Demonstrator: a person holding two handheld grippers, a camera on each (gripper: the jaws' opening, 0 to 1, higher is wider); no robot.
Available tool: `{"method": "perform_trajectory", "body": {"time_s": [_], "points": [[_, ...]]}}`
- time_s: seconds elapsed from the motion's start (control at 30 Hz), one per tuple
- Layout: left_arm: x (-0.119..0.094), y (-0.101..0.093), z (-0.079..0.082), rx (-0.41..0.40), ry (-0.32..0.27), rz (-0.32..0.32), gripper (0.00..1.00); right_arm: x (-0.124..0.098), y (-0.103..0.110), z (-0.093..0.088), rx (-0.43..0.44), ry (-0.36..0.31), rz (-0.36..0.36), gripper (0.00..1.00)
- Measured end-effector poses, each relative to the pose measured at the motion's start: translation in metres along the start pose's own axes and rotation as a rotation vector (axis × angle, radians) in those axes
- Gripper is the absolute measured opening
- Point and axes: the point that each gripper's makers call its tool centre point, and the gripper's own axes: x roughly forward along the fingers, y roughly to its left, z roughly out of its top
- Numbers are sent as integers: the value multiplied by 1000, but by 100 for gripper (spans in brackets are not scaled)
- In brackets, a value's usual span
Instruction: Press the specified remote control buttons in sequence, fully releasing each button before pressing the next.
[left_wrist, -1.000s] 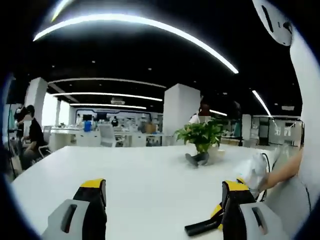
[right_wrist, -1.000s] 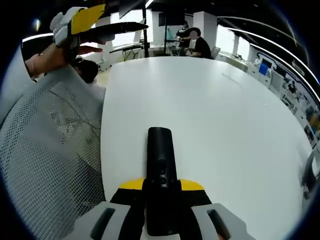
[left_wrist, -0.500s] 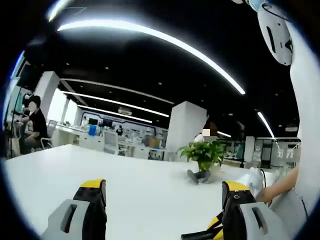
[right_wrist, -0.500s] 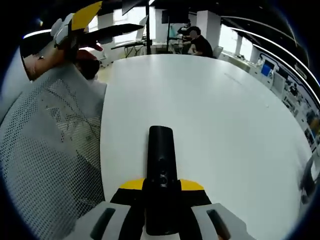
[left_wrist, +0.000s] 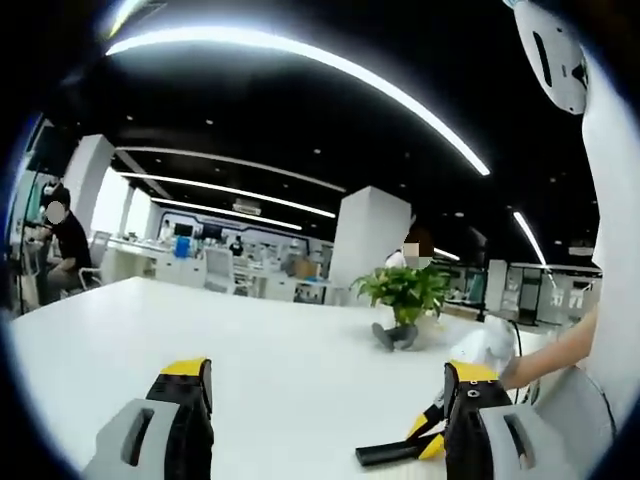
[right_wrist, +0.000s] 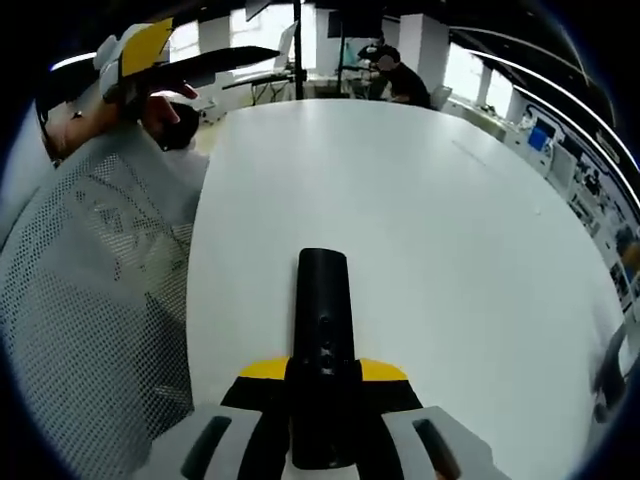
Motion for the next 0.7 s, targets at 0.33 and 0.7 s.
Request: {"method": "perform_trajectory", "body": {"time_s": [0.33, 0.7], "points": [[0, 1, -4, 2, 23, 4, 100, 3, -19, 4, -13, 19, -6, 20], [0, 1, -6, -3, 31, 6, 100, 5, -39, 8, -10, 28, 0, 20]]}}
